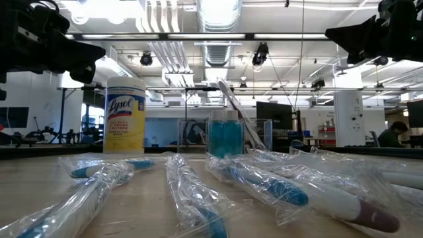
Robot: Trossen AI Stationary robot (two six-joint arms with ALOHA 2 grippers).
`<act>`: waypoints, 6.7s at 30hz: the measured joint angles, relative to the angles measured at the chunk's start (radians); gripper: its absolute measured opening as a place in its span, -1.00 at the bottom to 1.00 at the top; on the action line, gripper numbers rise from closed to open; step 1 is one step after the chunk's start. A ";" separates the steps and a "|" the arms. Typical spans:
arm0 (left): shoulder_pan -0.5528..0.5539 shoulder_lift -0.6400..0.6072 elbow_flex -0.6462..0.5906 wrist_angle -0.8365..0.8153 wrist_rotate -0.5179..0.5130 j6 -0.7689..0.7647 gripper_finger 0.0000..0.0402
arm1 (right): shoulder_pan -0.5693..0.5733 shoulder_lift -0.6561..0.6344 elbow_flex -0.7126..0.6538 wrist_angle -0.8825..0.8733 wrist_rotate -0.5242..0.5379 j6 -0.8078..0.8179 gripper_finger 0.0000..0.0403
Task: Pick & Place toothbrushing station
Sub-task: Put the blue toothbrush into the left section of the transparent organizer
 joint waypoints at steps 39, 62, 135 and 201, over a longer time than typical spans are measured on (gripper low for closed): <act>0.000 0.000 -0.001 0.109 0.050 -0.228 -0.83 | 0.000 0.118 0.000 -0.024 -0.001 0.032 -0.96; -0.229 0.721 0.717 -0.420 -0.354 -0.267 -0.99 | 0.000 0.120 0.001 -0.032 0.000 0.055 -0.96; -0.417 1.716 1.075 -0.676 -0.380 -0.478 -0.68 | 0.000 0.118 0.036 -0.184 -0.069 0.055 -0.96; -0.190 1.488 0.379 1.100 -0.638 0.070 -1.00 | 0.000 0.118 0.036 -0.134 -0.068 0.028 -0.96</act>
